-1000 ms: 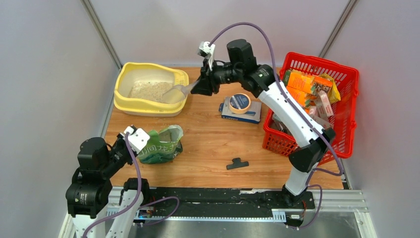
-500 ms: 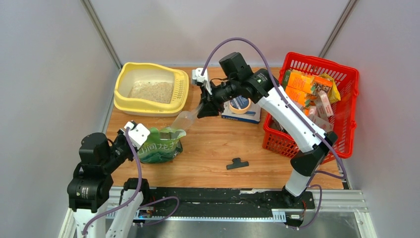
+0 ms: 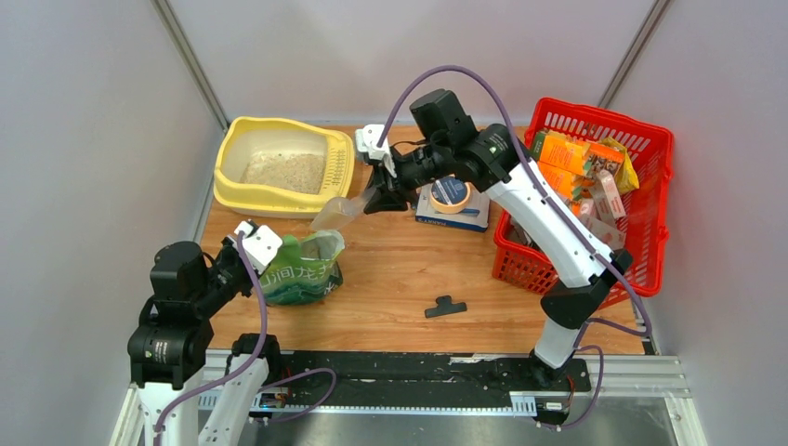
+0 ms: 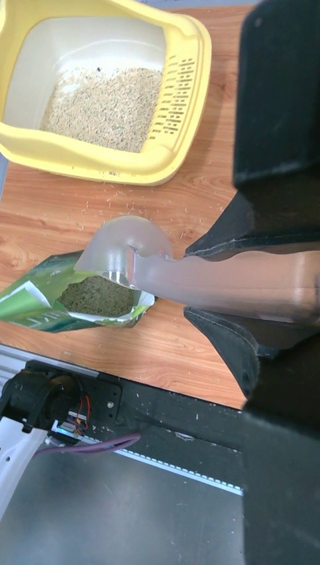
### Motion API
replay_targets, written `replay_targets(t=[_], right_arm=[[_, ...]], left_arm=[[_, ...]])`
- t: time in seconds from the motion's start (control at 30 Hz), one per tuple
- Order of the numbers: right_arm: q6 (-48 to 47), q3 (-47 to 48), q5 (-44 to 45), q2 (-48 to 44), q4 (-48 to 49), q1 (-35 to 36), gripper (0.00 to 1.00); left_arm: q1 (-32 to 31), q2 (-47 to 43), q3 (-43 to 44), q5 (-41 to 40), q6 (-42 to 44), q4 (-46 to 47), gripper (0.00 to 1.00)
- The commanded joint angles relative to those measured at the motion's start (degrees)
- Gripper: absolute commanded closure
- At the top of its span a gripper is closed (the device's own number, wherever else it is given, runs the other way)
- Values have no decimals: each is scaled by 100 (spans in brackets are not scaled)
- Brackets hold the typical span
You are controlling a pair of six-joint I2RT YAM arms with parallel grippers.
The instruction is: Fill the litter box with clean litter
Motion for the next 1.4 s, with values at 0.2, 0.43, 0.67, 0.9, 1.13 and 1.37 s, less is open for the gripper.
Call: replay_targets(t=[0.2,0.43,0.67,0.9,1.13,1.37], right_arm=[[-425,-341,296,-87,-216,273,100],[101,-307,851,431,426,519,100],[1831,1257,1299,1915,-30,756,100],[3283,335,2959,1601,690,1222,100],[3951,1362,3708,2321,23,1284,100],[4251,1329,2724,2024,-268,1143,100]], left_arm=[[15,32,449,304,-93,751,100],[15,23,554,488,-338,812,100],[15,-21,616,937,-769,1058,100],[15,-241,221,981,-1218,1655,100],[15,-434,141,1173,-885,1700,100],[15,-671,9,1561,-427,1472,100]])
